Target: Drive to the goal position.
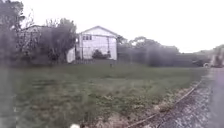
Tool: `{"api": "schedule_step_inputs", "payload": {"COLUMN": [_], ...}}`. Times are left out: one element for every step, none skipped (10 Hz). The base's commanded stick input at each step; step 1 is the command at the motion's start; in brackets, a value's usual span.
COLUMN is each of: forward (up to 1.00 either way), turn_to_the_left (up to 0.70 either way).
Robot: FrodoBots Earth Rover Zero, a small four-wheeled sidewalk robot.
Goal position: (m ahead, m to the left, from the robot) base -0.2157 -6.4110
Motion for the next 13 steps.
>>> {"api": "schedule_step_inputs", "payload": {"forward": [0.00,0.00,0.00,0.00,0.00,0.00,0.00,0.00,0.00,0.00,0.00,0.00,0.00], "turn_to_the_left": [-0.85,-0.85,-0.85,-0.85,-0.85,-0.85,-0.85,-0.85,-0.85,-0.85,-0.85,-0.85,-0.85]}}
